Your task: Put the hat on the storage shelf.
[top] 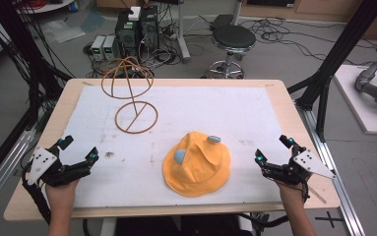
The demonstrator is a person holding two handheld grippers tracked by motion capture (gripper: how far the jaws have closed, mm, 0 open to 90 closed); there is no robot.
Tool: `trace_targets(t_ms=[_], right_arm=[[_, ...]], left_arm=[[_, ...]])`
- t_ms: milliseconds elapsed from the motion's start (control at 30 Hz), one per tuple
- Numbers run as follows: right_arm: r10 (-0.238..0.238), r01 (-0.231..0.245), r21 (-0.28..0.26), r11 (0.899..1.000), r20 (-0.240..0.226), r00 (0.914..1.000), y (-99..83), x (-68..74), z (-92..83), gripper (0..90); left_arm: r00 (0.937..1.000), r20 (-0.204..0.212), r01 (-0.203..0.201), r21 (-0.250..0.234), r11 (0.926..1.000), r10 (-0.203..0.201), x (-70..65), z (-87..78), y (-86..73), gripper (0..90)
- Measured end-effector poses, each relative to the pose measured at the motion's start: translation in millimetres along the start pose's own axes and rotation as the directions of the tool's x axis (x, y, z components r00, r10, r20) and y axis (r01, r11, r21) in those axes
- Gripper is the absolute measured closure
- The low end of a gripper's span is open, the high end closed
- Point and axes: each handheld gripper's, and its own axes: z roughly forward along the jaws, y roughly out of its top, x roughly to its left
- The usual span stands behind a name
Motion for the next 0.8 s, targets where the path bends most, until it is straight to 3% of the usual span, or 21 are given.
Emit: trace_targets(t_ms=[300, 500, 800], right_arm=[[-0.002, 0.002, -0.004, 1.0, -0.01, 0.9999, 0.5, 1.9, 0.5, 1.6], [-0.03, 0.03, -0.003, 1.0, -0.019, 0.9994, 2.6, 6.2, 2.0, 1.6], [-0.045, 0.044, -0.004, 0.999, -0.113, 0.9926, 11.1, 29.4, 11.8, 3.9]], left_arm=[[1.0, 0.001, 0.0, -0.005, 1.0, 0.0, 0.4, -1.2, 0.8, 7.3], [1.0, 0.0, 0.003, -0.006, 1.0, -0.003, 1.3, -1.7, 0.4, 7.3], [1.0, 0.001, 0.0, -0.001, 1.0, 0.0, 0.3, -0.6, 0.3, 7.3]])
